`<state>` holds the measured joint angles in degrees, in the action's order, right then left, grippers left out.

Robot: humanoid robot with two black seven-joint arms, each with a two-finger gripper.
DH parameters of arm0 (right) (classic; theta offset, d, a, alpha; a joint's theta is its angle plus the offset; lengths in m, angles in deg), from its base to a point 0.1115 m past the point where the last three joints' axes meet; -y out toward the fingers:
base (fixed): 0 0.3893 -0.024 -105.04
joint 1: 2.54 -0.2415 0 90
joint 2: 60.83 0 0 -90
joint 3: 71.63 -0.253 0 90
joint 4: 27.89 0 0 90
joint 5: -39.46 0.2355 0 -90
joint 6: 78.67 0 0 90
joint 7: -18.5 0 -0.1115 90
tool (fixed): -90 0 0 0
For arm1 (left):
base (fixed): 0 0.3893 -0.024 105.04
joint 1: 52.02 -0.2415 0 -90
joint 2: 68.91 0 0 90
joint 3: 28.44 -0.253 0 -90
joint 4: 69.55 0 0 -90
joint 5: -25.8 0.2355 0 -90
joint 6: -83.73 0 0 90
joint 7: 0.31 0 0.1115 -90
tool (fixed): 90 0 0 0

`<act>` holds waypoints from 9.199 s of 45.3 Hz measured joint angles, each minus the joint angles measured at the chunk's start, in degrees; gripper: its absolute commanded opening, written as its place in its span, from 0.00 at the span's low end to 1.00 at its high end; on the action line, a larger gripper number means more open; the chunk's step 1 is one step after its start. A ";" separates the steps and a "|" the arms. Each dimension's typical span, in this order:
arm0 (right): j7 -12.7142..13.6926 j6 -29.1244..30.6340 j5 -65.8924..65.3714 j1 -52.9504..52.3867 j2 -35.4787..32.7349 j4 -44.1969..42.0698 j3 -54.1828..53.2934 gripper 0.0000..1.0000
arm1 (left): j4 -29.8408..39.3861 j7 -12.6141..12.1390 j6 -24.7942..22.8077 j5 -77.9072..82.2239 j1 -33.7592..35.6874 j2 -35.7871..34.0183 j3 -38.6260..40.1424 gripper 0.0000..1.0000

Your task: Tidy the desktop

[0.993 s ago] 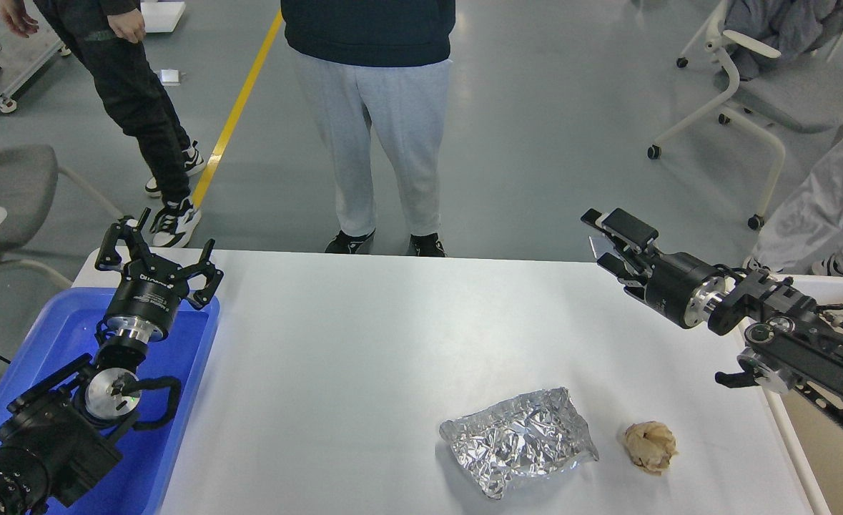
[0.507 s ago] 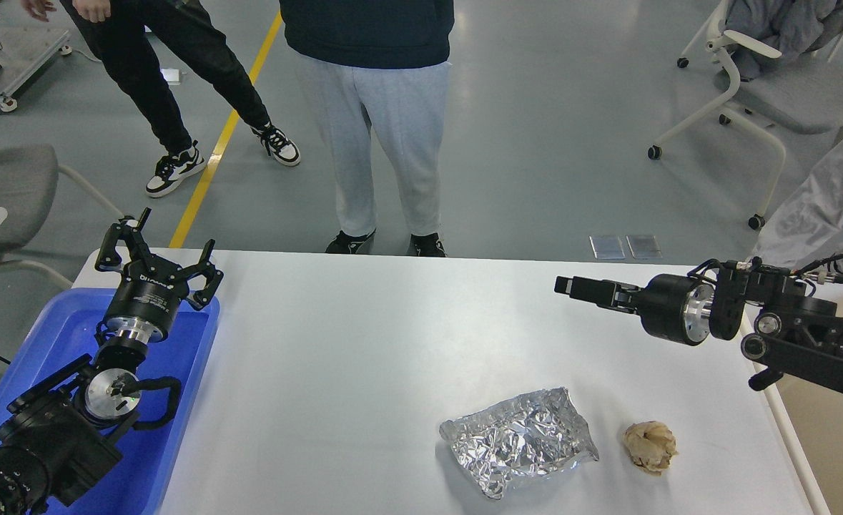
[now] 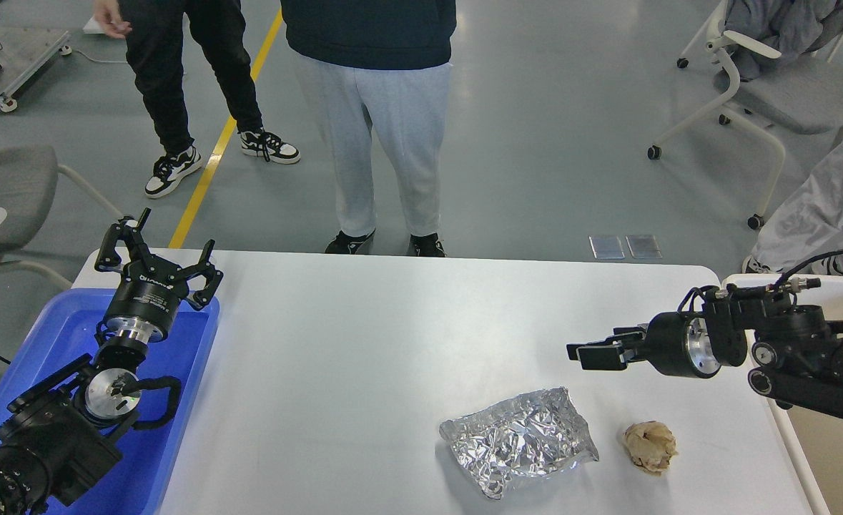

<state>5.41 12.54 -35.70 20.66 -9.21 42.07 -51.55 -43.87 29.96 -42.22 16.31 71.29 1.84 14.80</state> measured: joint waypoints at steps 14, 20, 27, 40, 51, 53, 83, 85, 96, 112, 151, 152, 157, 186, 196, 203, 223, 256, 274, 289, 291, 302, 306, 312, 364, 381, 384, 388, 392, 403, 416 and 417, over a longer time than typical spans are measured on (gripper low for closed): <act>1.04 0.65 0.36 0.61 2.72 0.66 1.35 1.00 | 0.00 0.00 0.00 0.00 0.00 0.00 0.00 1.00; 1.33 1.16 0.74 2.11 3.88 -0.23 1.78 1.00 | 0.00 -0.01 0.00 0.00 0.00 0.00 0.00 1.00; 1.62 1.47 0.91 4.54 4.70 -1.54 2.00 1.00 | 0.00 -0.01 0.00 0.00 0.00 0.00 0.00 1.00; 3.53 1.65 1.36 7.62 7.92 -5.19 1.70 1.00 | 0.01 -0.01 0.00 0.00 0.00 0.00 0.00 1.00; 3.64 1.79 1.57 9.33 11.06 -8.14 1.41 1.00 | 0.01 -0.01 0.00 0.00 0.00 0.00 0.00 1.00; 3.44 1.80 1.56 9.57 11.45 -8.54 1.41 1.00 | 0.01 -0.01 0.00 0.00 0.00 0.00 0.00 1.00; 2.21 0.83 -3.30 10.30 12.89 -10.68 1.89 0.00 | 0.01 -0.01 0.00 0.00 0.00 0.00 0.00 1.00; 2.21 0.72 -3.48 10.21 12.89 -10.71 1.91 0.00 | 0.01 -0.02 0.00 0.00 0.00 0.00 0.00 1.00; 2.30 0.41 -3.98 9.79 12.63 -10.84 2.02 0.00 | 0.01 -0.02 0.00 0.00 0.00 0.00 0.00 1.00; 2.35 0.34 -3.90 9.20 12.28 -10.86 2.09 0.00 | 0.01 -0.02 0.00 0.00 0.00 0.00 0.00 1.00; 3.36 13.44 4.82 -16.24 -3.70 5.84 4.12 0.00 | 0.00 -0.01 0.01 0.00 0.00 0.00 0.02 1.00; 3.35 13.96 4.90 -16.98 -4.10 6.23 4.14 0.00 | 0.00 -0.01 0.01 -0.01 0.00 0.00 0.02 1.00; 3.39 17.34 5.36 -21.57 -6.36 8.10 4.10 0.00 | -0.01 0.00 0.01 -0.02 0.00 0.00 0.02 1.00; 3.42 23.13 6.93 -32.13 -13.17 11.20 3.31 0.00 | 0.01 -0.01 0.01 0.00 0.00 0.00 0.00 1.00; 3.39 22.61 7.35 -31.06 -17.66 10.73 3.19 0.00 | 0.02 -0.01 0.01 0.00 0.00 0.00 0.00 1.00; 3.35 20.59 8.16 -28.28 -22.71 9.89 3.10 0.00 | 0.01 0.00 0.01 -0.01 0.00 0.00 0.00 1.00; 2.78 11.58 26.20 -16.48 -36.84 4.76 3.05 0.00 | 0.01 0.00 0.01 0.00 0.00 0.00 0.00 1.00; -4.42 -5.83 72.69 12.71 -31.02 -5.45 1.11 0.00 | 0.01 -0.01 0.01 0.00 0.00 0.00 0.00 1.00; -4.63 -7.25 81.20 31.30 -13.45 -27.27 -12.73 0.00 | 0.01 -0.01 0.00 0.00 0.00 0.00 0.00 1.00; -0.16 -4.48 82.50 35.84 2.25 -52.38 -16.61 0.00 | 0.00 0.00 0.00 0.00 0.00 0.00 0.00 1.00; 0.33 -4.19 82.56 36.07 3.90 -55.19 -16.85 0.00 | 0.00 0.00 0.00 0.00 0.00 0.00 0.00 1.00; 1.92 -4.14 82.49 36.60 9.50 -63.05 -17.46 0.00 | 0.01 0.00 0.00 0.00 0.00 0.00 0.00 1.00; 2.15 -4.54 82.33 36.66 10.59 -64.22 -17.54 0.00 | 0.01 0.00 0.00 0.00 0.00 0.00 0.00 1.00; 2.42 -5.10 82.15 36.75 11.81 -65.49 -17.57 0.00 | 0.01 0.01 0.00 0.00 0.00 0.00 0.00 1.00; 2.46 -6.71 81.75 38.60 12.83 -68.92 -16.79 0.99 | 0.04 0.02 0.00 0.00 0.00 0.00 0.00 1.00; 2.06 0.17 83.07 33.88 9.03 -68.11 -25.42 1.00 | 0.03 -0.03 0.00 0.00 0.00 0.00 0.00 1.00; 1.93 0.78 83.17 32.92 8.23 -67.57 -27.75 1.00 | 0.02 -0.03 0.00 0.00 0.00 0.00 0.00 1.00; 1.70 1.46 83.25 32.00 7.00 -65.99 -31.05 1.00 | 0.02 -0.03 0.00 0.00 0.00 0.00 0.00 1.00; 1.13 2.15 83.30 31.59 5.06 -62.45 -35.30 0.99 | 0.01 -0.03 0.00 0.00 0.00 0.00 0.00 1.00; 0.04 3.09 81.39 34.14 -0.92 -46.43 -49.86 1.00 | 0.00 0.03 0.00 0.00 0.00 0.00 0.00 1.00; -1.14 3.37 71.36 40.32 -0.51 -30.53 -69.37 1.00 | 0.01 0.03 0.00 0.00 0.00 0.00 0.00 1.00; -1.25 3.38 70.69 40.71 -0.12 -29.87 -70.53 1.00 | 0.01 0.03 0.00 0.00 0.01 0.00 0.00 1.00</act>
<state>4.16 15.92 34.99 61.37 -9.33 12.20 -122.08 -43.86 29.99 -42.21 16.31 71.29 1.84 14.80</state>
